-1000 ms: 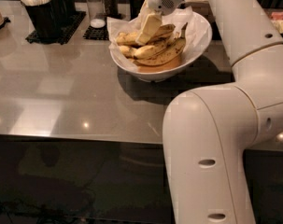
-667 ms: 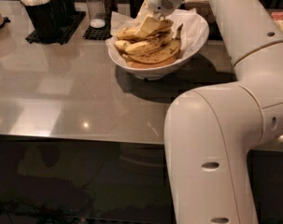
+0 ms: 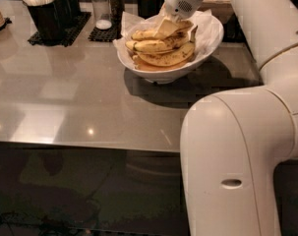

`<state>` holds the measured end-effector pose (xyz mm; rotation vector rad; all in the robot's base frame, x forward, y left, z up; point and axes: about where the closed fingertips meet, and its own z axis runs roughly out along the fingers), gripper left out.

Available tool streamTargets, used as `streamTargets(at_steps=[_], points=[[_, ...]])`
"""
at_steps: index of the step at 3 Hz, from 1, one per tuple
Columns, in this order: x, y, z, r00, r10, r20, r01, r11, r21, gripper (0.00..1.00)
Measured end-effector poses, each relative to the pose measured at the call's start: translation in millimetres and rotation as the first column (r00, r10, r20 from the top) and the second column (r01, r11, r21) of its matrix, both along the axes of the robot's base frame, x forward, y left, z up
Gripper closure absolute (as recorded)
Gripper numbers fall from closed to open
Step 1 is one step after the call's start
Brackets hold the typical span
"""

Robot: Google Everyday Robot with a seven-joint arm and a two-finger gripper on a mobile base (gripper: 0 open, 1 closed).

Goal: Pick banana from white bowl

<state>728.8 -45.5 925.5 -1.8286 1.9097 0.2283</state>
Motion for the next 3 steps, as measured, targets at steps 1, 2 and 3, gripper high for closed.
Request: streamTargets(at_steps=[1, 2, 3], points=[[0.2, -4.6, 3.9, 0.9996, -0.027, 0.008, 0.027, 1.0, -0.002, 1.0], [-1.8, -17.8, 29.5, 0.9907, -0.103, 0.088, 0.106, 0.994, -0.027, 1.0], [-16.7, -16.9, 76.7, 0.9577, -0.134, 0.255, 0.153, 0.987, -0.054, 1.0]])
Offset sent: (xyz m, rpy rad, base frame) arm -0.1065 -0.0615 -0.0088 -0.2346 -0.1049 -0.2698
